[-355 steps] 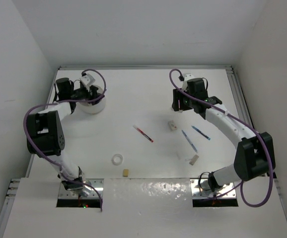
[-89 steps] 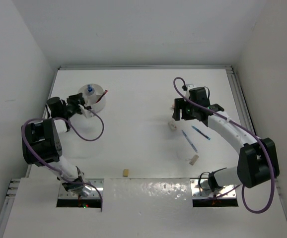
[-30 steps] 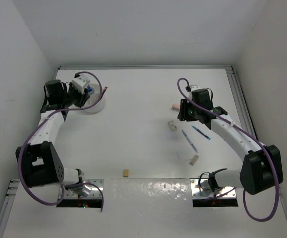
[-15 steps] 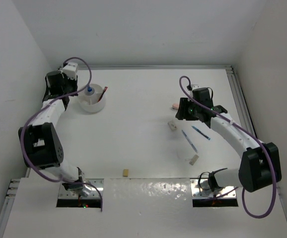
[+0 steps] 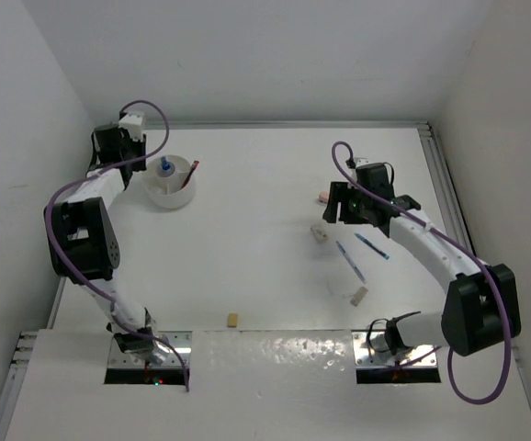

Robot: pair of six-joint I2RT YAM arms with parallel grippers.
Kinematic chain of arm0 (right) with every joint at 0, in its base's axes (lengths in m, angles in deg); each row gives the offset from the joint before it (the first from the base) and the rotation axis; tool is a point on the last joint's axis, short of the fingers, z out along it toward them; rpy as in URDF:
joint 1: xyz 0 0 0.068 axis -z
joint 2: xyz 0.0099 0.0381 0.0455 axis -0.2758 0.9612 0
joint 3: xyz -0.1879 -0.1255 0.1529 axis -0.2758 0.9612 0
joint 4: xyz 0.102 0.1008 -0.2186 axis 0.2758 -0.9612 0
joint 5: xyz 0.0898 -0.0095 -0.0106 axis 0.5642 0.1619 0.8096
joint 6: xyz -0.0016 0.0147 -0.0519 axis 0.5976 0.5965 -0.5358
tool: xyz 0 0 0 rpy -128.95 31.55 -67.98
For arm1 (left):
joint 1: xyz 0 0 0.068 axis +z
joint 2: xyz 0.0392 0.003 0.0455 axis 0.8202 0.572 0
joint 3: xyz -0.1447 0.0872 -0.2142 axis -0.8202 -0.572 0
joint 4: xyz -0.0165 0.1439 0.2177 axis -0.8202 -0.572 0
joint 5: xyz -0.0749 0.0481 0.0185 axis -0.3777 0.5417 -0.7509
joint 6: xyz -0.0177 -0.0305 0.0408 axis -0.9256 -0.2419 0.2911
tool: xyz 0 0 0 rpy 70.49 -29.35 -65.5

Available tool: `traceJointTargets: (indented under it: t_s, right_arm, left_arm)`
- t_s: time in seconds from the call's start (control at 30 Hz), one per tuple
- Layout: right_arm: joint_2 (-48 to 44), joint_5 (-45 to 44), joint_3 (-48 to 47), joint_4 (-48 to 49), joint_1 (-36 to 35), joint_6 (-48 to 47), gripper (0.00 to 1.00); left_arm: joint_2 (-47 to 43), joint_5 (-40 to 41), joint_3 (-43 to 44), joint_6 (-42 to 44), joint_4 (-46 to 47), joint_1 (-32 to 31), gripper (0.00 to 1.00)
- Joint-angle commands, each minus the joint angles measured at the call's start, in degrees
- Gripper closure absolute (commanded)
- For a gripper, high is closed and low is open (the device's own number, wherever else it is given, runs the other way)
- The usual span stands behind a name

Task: Sort the stationery into containers
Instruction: Pick up the pen cap from the center of the board.

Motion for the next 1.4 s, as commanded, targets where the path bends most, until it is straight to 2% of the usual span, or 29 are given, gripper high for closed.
traceJointTargets:
  t_s: [0.0,0.13,0.2,0.23,0.37,0.57,0.63,0.73,0.97,1.37]
  right_arm:
    - [0.11,-1.4,-2.85,-6.1,1.1,-2.48,0.31]
    - [3.17,3.15,-3.82,-15.78,5.41,-4.68,0.25]
    - [5.37,5.97,-4.25,-20.78,8.22,-6.78,0.61]
    - [6.6,6.51,-4.6,-22.55,8.23,-7.41,0.64]
    - [14.24,5.28,-5.84,-28.36,6.57,-7.94,0.6]
    - [9.7,0.02,-2.32,-24.77,3.84,-8.2,0.47]
    - [8.81,-1.48,-1.88,-24.94,3.31,-9.43,0.45]
    - [8.11,0.7,-1.27,-24.5,1.12,-11.98,0.46]
    - [5.83,1.07,5.05,-15.03,-13.72,-10.58,0.55]
    - [11.44,0.1,7.34,-12.99,-16.91,-7.5,0.6]
  left_arm:
    - [-4.25,1.29,0.95,-0.82,3.55,0.84,0.74]
    - [-11.0,-3.26,-0.02,2.7,0.83,0.23,0.73]
    - [-15.74,-6.52,-1.86,3.4,0.21,-1.26,0.71]
    - [-17.42,-8.02,-2.83,3.49,0.21,-1.87,0.71]
    - [-27.86,-18.38,-12.21,3.41,1.69,-5.65,0.67]
    - [-35.45,-19.55,-21.19,0.33,3.99,-11.01,0.65]
    - [-36.95,-19.19,-22.34,0.33,3.64,-13.2,0.65]
    - [-38.09,-18.93,-23.75,1.47,3.29,-15.06,0.64]
    - [-38.36,-15.59,-25.07,-2.04,6.18,-16.03,0.64]
    - [-39.06,-14.45,-25.87,-1.78,7.85,-16.47,0.62]
